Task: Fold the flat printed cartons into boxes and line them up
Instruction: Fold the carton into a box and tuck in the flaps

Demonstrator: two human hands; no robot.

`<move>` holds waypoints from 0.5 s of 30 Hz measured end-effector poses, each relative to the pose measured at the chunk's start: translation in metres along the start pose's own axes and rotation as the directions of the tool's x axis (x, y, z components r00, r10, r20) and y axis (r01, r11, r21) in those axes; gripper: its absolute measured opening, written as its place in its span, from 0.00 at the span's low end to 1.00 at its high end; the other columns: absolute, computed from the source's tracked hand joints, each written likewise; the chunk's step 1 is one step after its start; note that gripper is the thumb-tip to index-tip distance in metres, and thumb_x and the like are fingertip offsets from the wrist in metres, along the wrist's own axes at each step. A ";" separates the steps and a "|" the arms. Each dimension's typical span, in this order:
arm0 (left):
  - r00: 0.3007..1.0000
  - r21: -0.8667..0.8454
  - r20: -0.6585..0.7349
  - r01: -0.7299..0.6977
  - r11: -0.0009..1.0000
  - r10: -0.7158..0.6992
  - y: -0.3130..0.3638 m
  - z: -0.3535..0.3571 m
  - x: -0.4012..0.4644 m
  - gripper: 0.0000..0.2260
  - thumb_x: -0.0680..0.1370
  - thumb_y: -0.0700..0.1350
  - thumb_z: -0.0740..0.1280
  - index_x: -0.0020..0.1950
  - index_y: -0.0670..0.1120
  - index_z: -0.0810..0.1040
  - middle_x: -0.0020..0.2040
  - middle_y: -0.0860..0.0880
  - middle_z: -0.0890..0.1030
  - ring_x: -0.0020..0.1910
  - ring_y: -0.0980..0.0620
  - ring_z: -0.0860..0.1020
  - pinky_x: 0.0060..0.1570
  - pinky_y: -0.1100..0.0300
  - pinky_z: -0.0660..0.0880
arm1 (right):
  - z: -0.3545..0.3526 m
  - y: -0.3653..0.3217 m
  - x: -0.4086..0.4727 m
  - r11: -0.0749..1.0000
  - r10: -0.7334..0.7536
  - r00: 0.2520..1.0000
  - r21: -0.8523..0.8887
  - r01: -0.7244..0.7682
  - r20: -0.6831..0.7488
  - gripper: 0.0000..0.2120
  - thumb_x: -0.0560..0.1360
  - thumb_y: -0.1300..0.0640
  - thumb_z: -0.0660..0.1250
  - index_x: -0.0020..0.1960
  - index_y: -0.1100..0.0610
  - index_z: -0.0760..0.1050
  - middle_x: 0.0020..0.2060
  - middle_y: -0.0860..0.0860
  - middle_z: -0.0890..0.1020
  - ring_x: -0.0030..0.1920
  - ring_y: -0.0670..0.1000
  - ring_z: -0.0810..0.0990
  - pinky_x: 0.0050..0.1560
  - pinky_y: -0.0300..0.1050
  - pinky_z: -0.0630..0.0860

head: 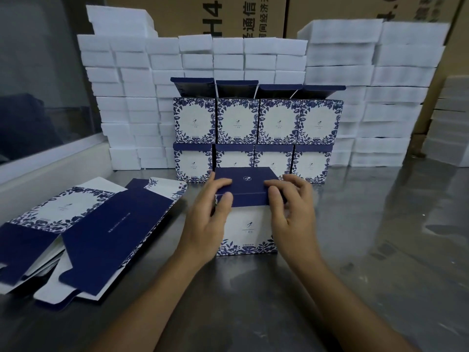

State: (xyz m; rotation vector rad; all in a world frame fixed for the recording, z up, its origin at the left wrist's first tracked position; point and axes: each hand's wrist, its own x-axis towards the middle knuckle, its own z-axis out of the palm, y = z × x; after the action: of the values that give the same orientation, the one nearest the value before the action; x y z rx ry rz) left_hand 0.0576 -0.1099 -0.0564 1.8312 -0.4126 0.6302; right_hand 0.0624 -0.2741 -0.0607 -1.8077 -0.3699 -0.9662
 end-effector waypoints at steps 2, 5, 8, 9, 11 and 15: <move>0.996 0.206 -0.006 -0.081 0.975 0.084 0.000 0.003 -0.004 0.16 0.80 0.56 0.55 0.65 0.55 0.73 0.76 0.51 0.64 0.69 0.47 0.71 0.63 0.53 0.72 | 0.002 -0.003 -0.001 0.986 -0.087 0.996 -0.140 0.086 -0.006 0.11 0.81 0.53 0.63 0.56 0.54 0.83 0.64 0.56 0.73 0.65 0.49 0.72 0.64 0.43 0.71; 0.983 0.330 -0.051 -0.149 0.932 0.176 0.004 0.008 -0.008 0.18 0.81 0.51 0.56 0.66 0.45 0.76 0.75 0.45 0.68 0.68 0.52 0.69 0.62 0.63 0.69 | 0.009 -0.011 -0.006 0.905 -0.246 0.969 -0.361 0.226 -0.010 0.11 0.80 0.50 0.66 0.57 0.51 0.84 0.62 0.55 0.78 0.64 0.57 0.74 0.62 0.57 0.70; 0.969 0.419 -0.059 -0.194 0.887 0.240 0.010 0.011 -0.009 0.16 0.82 0.49 0.58 0.63 0.43 0.79 0.72 0.43 0.72 0.64 0.50 0.74 0.55 0.56 0.74 | 0.017 -0.015 -0.012 0.849 -0.339 0.941 -0.427 0.311 0.011 0.10 0.78 0.54 0.69 0.57 0.48 0.84 0.58 0.49 0.82 0.63 0.54 0.77 0.60 0.62 0.68; 0.967 0.429 -0.065 -0.195 0.882 0.246 0.011 0.011 -0.009 0.16 0.82 0.48 0.58 0.62 0.42 0.79 0.71 0.43 0.73 0.62 0.48 0.77 0.54 0.53 0.76 | 0.019 -0.015 -0.012 0.856 -0.339 0.941 -0.412 0.313 0.011 0.09 0.78 0.55 0.69 0.57 0.48 0.84 0.56 0.48 0.82 0.61 0.54 0.78 0.59 0.63 0.69; 0.962 0.442 -0.079 -0.200 0.874 0.260 0.012 0.011 -0.009 0.15 0.81 0.46 0.59 0.61 0.41 0.80 0.70 0.42 0.74 0.61 0.44 0.79 0.52 0.51 0.78 | 0.019 -0.014 -0.011 0.875 -0.317 0.949 -0.387 0.291 -0.001 0.08 0.78 0.55 0.69 0.55 0.48 0.84 0.54 0.48 0.82 0.58 0.54 0.78 0.56 0.62 0.70; 0.955 0.434 -0.105 -0.206 0.877 0.277 0.011 0.012 -0.007 0.15 0.81 0.44 0.60 0.60 0.38 0.80 0.68 0.42 0.76 0.62 0.44 0.79 0.55 0.51 0.78 | 0.015 -0.008 -0.008 0.924 -0.260 0.965 -0.301 0.236 -0.043 0.08 0.77 0.54 0.70 0.54 0.54 0.84 0.57 0.54 0.79 0.57 0.56 0.77 0.54 0.60 0.74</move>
State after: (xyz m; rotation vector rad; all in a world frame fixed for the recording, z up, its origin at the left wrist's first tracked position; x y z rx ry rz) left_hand 0.0483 -0.1253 -0.0554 2.1297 -0.4228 1.1070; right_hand 0.0590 -0.2563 -0.0639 -2.0124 -0.4296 -1.3273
